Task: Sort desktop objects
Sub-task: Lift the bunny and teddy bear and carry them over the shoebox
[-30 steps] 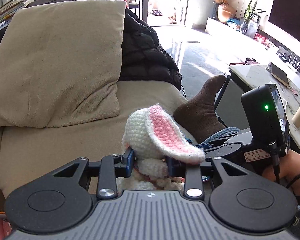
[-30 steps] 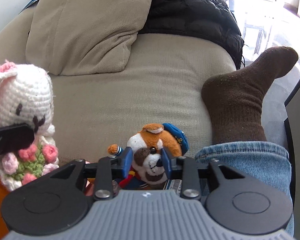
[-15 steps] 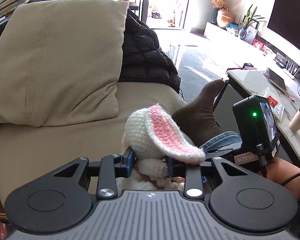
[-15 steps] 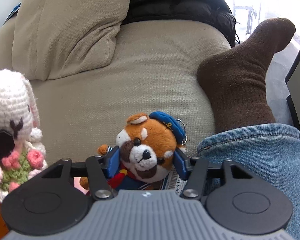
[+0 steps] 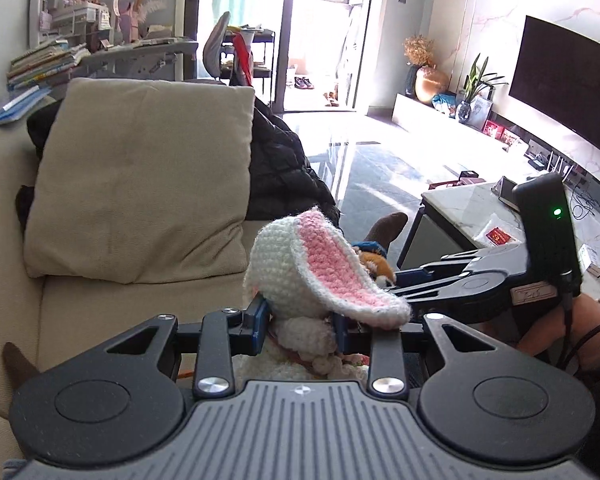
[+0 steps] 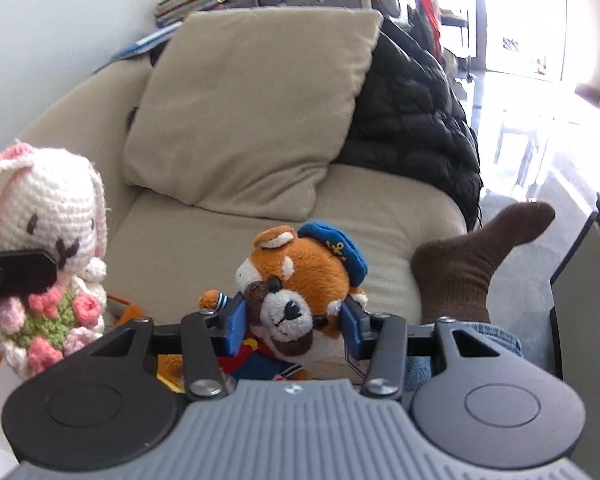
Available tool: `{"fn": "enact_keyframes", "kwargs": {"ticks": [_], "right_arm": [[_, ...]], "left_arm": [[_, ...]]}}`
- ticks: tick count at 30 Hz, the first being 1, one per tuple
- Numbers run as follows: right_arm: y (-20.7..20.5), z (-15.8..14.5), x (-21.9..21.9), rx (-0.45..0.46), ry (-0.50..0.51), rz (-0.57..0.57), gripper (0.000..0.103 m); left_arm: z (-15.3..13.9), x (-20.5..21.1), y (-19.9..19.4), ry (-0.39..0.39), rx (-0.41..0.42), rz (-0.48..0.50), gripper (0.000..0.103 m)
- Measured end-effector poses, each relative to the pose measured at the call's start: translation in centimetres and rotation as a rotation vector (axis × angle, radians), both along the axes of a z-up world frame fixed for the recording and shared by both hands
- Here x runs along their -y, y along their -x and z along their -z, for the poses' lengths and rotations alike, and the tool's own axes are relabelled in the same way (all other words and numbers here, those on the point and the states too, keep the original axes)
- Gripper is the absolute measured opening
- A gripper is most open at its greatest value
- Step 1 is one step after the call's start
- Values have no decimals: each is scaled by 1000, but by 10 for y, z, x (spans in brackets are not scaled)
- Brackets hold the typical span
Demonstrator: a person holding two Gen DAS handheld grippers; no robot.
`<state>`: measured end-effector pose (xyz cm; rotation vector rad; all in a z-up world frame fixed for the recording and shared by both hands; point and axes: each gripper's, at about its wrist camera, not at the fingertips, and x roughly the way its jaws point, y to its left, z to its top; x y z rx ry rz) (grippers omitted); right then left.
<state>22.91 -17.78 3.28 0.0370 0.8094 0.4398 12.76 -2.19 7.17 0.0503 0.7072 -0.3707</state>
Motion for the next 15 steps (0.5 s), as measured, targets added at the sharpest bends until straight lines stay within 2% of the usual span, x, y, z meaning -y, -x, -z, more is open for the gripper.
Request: {"fn": "enact_keyframes", "kwargs": {"ticks": [4, 8, 12, 15], "right_arm": [[39, -45, -21, 84, -52, -106, 50], [73, -69, -60, 126, -66, -243, 50], [97, -68, -113, 116, -44, -376, 51], [104, -51, -151, 75, -2, -460, 51]], "left_arm": [[-18, -35, 36, -18, 18, -55, 37], [-23, -69, 64, -32, 18, -123, 37], [-14, -101, 77, -61, -22, -184, 37], [10, -122, 76, -94, -100, -215, 37]]}}
